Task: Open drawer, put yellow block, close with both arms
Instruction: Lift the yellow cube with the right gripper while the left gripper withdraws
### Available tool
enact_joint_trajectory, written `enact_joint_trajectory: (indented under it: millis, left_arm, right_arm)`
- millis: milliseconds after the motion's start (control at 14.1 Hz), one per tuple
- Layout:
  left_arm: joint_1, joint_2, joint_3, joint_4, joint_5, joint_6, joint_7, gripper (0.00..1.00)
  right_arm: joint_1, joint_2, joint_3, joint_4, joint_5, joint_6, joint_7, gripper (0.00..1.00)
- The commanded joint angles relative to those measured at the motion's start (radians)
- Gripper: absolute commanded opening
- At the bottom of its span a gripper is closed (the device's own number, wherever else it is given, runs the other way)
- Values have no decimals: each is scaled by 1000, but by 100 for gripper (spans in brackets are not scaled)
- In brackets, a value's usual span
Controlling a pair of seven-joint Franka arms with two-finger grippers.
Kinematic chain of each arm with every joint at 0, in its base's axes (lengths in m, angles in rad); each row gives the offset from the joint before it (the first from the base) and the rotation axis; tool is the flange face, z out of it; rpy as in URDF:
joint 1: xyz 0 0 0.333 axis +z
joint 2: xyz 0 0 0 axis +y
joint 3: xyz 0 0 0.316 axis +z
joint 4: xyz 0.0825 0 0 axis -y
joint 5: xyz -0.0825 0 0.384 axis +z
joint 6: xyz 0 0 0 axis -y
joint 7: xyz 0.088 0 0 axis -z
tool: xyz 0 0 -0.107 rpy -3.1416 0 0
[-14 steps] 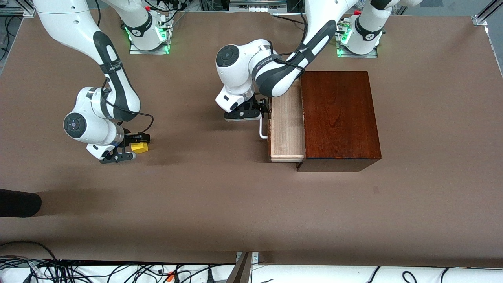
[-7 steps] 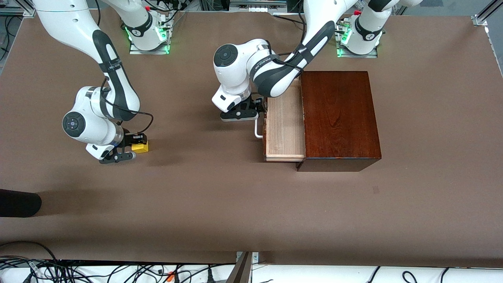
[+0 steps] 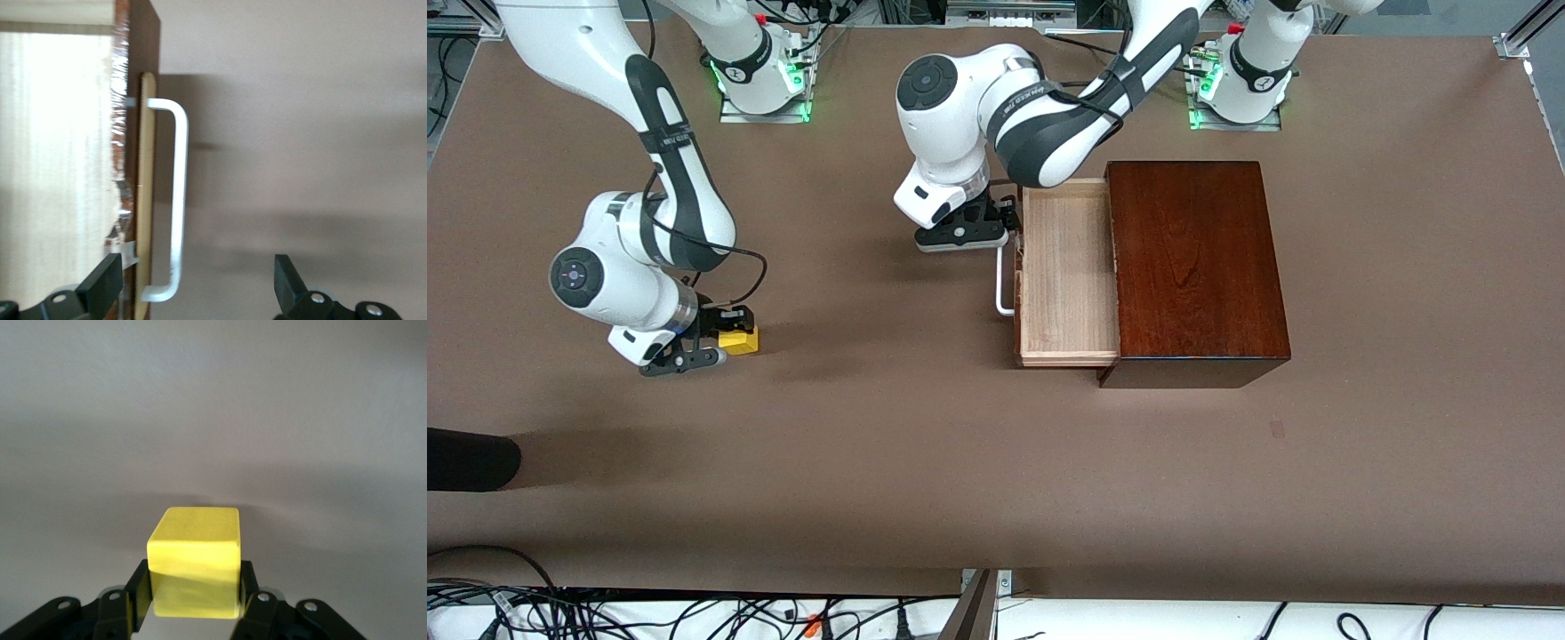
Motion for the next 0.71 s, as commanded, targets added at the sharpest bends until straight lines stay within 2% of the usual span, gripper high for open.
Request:
enact_joint_trajectory:
  millis: [0,141,495,636]
  left_arm:
    - [91,-127,-4,-22,-124,-99,132,100]
    - [214,-242,-7,-48,-230,-194,284,100]
    - [421,-422,-7,-168,-279,-232,503,100]
    - [496,-463,-8,-180,-293,-267,586,100]
  right_arm:
    - [-6,-18,-1,120,18,-134,-22,14]
    - [-7,-18,-2,197,16,-221,-23,14]
    - [2,-16,2,386,7,-452,9,14]
    - [23,-15,7,444,10,-515,83,14]
